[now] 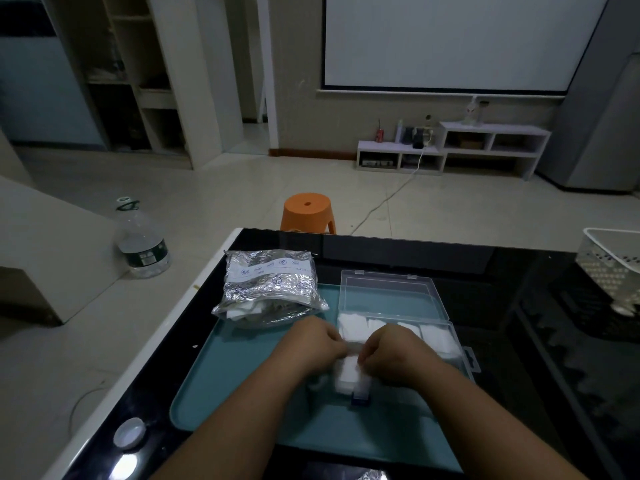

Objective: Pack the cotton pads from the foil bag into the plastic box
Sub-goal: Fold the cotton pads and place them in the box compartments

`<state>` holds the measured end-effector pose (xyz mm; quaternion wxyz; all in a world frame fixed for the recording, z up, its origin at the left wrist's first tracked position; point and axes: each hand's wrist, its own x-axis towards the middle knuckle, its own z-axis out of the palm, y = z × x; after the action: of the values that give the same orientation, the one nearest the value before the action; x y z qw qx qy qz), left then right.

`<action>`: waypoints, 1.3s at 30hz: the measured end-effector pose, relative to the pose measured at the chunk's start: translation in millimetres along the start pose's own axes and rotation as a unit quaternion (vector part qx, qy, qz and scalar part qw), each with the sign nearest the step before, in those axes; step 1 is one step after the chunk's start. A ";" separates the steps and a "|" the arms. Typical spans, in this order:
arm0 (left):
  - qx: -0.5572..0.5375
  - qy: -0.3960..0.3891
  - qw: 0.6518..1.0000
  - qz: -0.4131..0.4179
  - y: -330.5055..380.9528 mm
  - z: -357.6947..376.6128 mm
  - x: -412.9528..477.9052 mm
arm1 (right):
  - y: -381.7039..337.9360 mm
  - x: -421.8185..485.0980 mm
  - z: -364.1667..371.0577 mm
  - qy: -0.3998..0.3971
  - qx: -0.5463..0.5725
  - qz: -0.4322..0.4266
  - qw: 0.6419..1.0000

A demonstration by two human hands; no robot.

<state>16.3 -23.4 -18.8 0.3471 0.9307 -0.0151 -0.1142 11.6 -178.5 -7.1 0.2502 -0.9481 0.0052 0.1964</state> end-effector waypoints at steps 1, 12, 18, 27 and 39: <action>-0.024 0.014 1.000 -0.003 -1.8 -4.6 1.4 | -0.8 0.5 -4.3 0.010 0.009 0.001 1.000; 0.008 0.221 0.974 0.038 -19.4 -43.6 9.6 | -19.4 16.1 -3.6 0.128 0.117 -0.064 0.983; 0.122 0.278 0.952 -0.018 -46.5 -69.9 22.3 | -44.6 35.9 8.1 0.131 0.099 -0.108 0.980; 0.011 0.199 0.968 -0.152 -88.3 -93.5 33.0 | -81.0 66.0 12.9 0.034 -0.159 -0.127 0.978; -0.266 0.167 0.926 -0.210 -103.0 -96.5 33.1 | -100.1 55.3 32.3 -0.026 -0.063 -0.164 0.984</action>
<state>64.8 113.2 -21.7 0.5476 0.7914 0.2702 -0.0269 61.5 -70.6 -6.3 0.2192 -0.9444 -0.1690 0.1773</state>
